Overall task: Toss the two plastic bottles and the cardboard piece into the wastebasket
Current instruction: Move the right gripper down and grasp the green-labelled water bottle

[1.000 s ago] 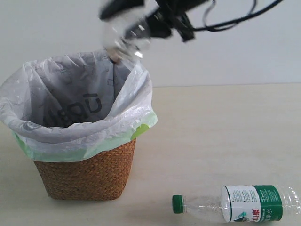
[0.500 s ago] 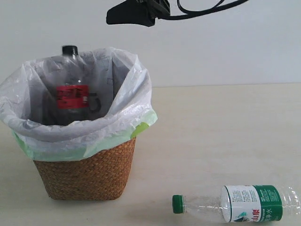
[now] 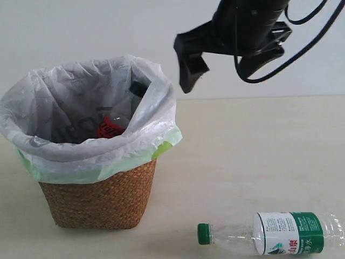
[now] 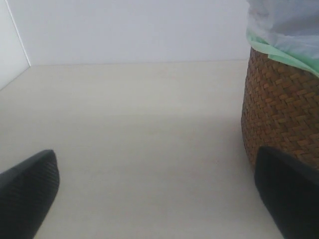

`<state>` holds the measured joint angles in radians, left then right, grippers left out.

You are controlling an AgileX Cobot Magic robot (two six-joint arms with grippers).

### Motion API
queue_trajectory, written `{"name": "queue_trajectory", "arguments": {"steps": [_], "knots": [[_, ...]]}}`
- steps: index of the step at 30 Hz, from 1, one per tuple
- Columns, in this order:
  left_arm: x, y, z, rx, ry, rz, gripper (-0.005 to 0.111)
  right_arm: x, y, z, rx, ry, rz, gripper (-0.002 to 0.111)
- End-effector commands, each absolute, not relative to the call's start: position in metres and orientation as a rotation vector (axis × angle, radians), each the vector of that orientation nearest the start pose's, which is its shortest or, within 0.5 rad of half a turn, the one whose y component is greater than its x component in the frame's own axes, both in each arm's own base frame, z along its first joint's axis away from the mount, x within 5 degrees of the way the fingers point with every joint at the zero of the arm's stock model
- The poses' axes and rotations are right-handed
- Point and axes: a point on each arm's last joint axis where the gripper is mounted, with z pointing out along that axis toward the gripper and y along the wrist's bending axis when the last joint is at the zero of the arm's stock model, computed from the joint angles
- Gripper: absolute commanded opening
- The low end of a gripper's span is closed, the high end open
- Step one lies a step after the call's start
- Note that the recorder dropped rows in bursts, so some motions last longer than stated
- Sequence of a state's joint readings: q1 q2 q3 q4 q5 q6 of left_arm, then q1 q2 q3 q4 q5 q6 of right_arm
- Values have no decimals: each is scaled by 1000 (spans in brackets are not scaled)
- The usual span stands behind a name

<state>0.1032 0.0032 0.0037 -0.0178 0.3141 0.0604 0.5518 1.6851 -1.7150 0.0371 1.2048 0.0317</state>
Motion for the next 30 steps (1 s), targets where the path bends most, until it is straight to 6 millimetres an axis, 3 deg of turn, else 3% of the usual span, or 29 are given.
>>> {"name": "queue_trajectory", "arguments": {"steps": [1,7,15,20,24,30], "knots": [[54,5,185,-61,1791,97,108,297,180,364,-773,2592,115,96],[54,5,185,-61,1791,97,108,289,172,325,-1045,2636,-5,96],[54,5,185,-61,1791,97,108,259,149,274,-1363,2706,-143,96],[54,5,185,-61,1791,97,108,239,149,245,-1581,2720,-166,96],[54,5,185,-61,1791,97,108,225,151,217,-1792,2594,-228,96],[54,5,185,-61,1791,97,108,220,152,193,-1826,2471,-256,96]]}}
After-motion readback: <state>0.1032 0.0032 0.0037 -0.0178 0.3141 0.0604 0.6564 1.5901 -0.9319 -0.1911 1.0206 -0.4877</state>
